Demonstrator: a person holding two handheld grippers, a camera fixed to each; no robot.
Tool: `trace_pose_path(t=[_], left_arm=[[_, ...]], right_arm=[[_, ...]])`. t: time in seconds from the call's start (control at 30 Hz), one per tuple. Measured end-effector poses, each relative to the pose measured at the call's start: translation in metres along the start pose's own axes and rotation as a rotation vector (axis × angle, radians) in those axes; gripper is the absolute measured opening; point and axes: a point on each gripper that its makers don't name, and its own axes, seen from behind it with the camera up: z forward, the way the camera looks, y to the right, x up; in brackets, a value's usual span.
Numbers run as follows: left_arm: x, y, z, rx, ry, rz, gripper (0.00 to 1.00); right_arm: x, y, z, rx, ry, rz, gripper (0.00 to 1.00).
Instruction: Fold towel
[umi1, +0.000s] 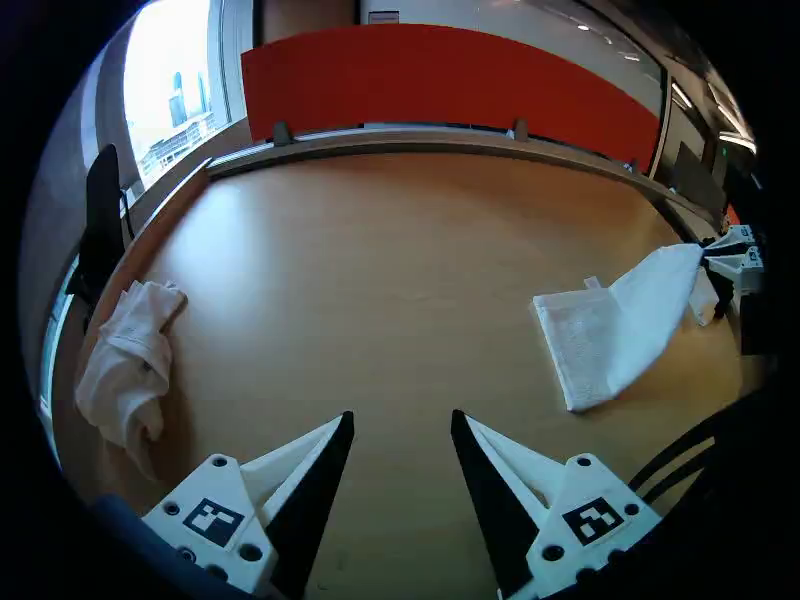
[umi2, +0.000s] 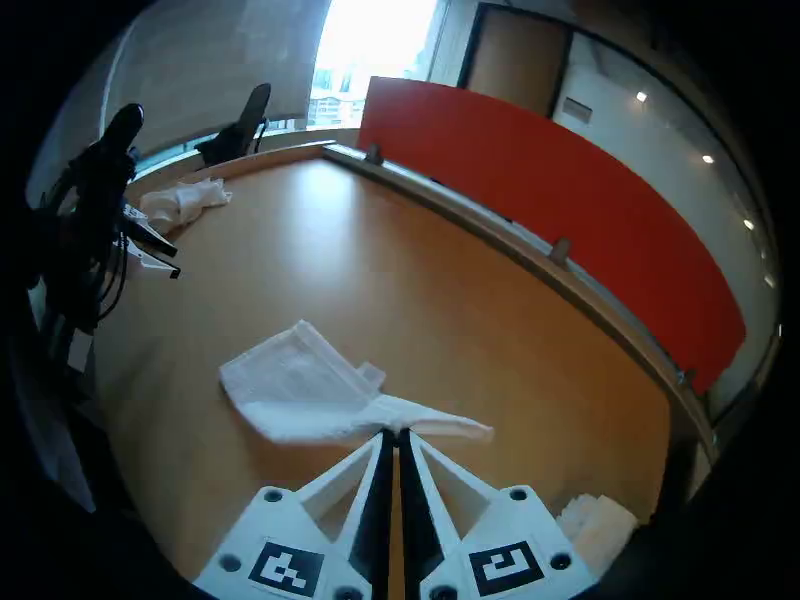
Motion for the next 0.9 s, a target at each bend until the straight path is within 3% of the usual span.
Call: trace_pose_path(t=[0.27,0.9], left_arm=[[0.003,-0.002,-0.002,-0.001,0.009,-0.010,0.71],[0.006,-0.012,-0.010,0.008,0.027,-0.030,0.71]], right_arm=[[0.009,-0.022,0.009,0.048,0.010,-0.021,0.05],[0.016,-0.103,0.052,0.224,-0.011,-0.092,0.05]])
